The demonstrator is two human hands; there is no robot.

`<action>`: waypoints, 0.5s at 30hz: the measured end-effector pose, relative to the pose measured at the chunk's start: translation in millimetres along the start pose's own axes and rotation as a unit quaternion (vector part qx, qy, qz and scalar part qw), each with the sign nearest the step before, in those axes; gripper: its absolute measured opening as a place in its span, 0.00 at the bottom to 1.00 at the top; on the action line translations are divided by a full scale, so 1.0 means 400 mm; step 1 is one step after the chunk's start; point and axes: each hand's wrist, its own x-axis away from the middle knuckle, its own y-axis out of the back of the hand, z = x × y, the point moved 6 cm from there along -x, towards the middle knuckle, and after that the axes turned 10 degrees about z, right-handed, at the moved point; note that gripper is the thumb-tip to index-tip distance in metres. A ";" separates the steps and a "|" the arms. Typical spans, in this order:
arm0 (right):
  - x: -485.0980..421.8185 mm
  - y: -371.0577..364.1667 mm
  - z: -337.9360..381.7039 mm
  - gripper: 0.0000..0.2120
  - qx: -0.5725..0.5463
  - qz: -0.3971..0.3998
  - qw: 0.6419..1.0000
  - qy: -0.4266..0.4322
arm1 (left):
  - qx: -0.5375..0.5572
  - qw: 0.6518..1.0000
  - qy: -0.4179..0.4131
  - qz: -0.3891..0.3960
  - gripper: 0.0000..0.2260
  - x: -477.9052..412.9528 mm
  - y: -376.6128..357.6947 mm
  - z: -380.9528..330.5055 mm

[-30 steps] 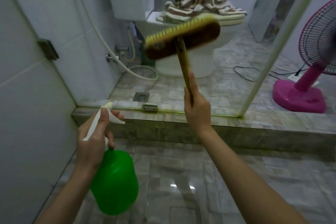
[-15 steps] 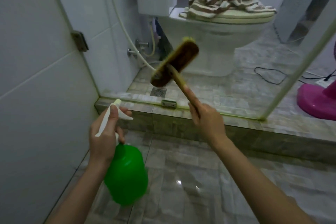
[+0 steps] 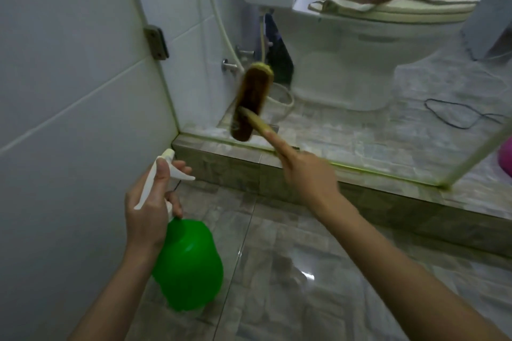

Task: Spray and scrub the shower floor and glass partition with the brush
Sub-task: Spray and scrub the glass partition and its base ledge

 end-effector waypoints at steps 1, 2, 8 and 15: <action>0.047 -0.001 -0.037 0.35 0.013 0.005 1.000 -0.026 | 0.008 1.000 0.000 -0.007 0.15 0.000 0.009 0.001; 0.076 0.002 -0.056 0.35 0.030 0.006 0.998 -0.047 | 0.016 1.000 0.002 -0.014 0.14 0.000 0.017 0.002; -0.142 -0.018 0.210 0.34 -0.017 0.037 0.998 0.044 | 0.021 0.999 0.001 -0.029 0.13 0.012 0.050 -0.004; -0.056 -0.041 0.066 0.37 0.027 0.039 0.998 0.037 | 0.018 0.999 -0.005 -0.043 0.13 0.013 0.079 -0.013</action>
